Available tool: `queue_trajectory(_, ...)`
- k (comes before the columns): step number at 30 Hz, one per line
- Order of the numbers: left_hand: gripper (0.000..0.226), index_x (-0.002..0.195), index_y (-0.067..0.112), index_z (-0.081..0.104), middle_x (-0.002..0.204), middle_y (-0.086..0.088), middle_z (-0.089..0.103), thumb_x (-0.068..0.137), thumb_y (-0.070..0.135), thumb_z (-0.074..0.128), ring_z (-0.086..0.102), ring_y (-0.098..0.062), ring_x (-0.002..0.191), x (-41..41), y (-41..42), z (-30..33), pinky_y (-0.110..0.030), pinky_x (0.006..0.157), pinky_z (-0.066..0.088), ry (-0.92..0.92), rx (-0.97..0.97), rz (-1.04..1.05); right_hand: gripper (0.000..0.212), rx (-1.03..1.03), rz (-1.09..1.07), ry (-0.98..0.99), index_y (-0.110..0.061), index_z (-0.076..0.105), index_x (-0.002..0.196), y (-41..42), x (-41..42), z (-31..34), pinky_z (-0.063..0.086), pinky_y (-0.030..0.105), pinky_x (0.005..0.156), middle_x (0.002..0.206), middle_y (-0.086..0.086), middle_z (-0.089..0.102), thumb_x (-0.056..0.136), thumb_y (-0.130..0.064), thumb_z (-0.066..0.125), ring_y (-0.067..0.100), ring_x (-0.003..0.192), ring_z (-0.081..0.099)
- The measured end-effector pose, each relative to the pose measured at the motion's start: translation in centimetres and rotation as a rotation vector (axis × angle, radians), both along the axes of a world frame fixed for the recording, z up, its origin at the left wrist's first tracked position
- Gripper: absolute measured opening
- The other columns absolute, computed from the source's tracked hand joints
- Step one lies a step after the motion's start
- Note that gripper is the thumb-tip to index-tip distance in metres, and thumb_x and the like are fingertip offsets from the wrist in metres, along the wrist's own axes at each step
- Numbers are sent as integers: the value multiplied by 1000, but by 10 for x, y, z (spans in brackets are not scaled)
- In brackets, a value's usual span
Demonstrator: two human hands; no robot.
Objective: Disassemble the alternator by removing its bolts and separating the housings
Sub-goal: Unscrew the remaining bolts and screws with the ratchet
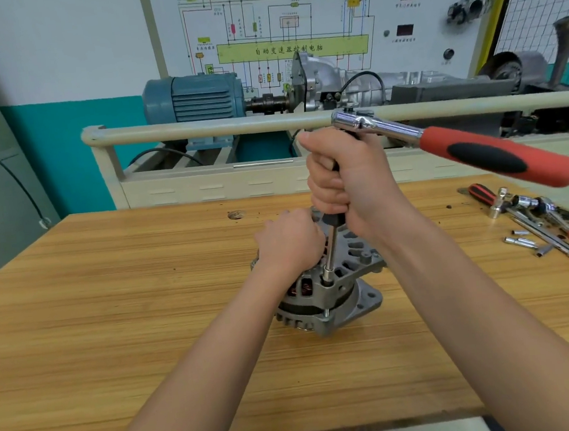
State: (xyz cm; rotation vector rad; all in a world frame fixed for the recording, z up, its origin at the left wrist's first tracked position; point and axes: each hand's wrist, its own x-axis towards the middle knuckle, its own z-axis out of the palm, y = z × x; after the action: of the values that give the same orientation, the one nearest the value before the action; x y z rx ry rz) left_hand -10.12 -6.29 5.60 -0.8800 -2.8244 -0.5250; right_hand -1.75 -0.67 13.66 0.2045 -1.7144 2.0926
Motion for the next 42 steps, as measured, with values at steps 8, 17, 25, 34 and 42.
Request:
queue_trajectory(8, 32, 118, 14, 55, 117, -14, 55, 96, 30, 37, 50, -38, 110, 4, 8, -3, -44, 78, 31, -18, 4, 195, 31, 92, -285, 48, -6, 53, 71, -4, 13, -5, 32, 24, 41, 49, 0, 42, 92, -25, 63, 14, 41, 35)
queue_trajectory(17, 32, 120, 14, 54, 121, -15, 53, 95, 28, 38, 47, -37, 112, 10, 8, 2, -44, 76, 25, -42, 5, 227, 45, 20, -351, 63, -15, 33, 57, -9, 9, -3, 22, 17, 38, 46, -4, 26, 90, -13, 64, 7, 35, 22)
queue_trajectory(25, 27, 117, 14, 54, 118, -13, 55, 95, 23, 42, 45, -38, 115, 6, 5, 4, -43, 77, 26, -32, 27, 151, 48, 34, -202, -38, -19, 31, 52, 8, -4, -4, 19, 14, 38, 39, -8, 25, 91, -11, 57, 9, 32, 17)
queue_trajectory(34, 24, 69, 15, 42, 87, -12, 59, 92, 13, 45, 57, -38, 96, 1, -4, 10, -47, 82, 49, -56, 110, -135, 55, 0, 164, 46, -20, 34, 44, 5, -8, -7, 21, 8, 39, 36, -7, 23, 94, -5, 48, 6, 27, 17)
queue_trajectory(42, 31, 64, 21, 30, 84, -13, 50, 90, 9, 41, 54, -43, 95, 1, 0, 12, -53, 86, 48, -71, 29, -120, 58, -49, 84, 36, -19, 34, 41, 9, -7, -6, 21, 8, 38, 36, -5, 23, 96, -4, 46, 7, 27, 17)
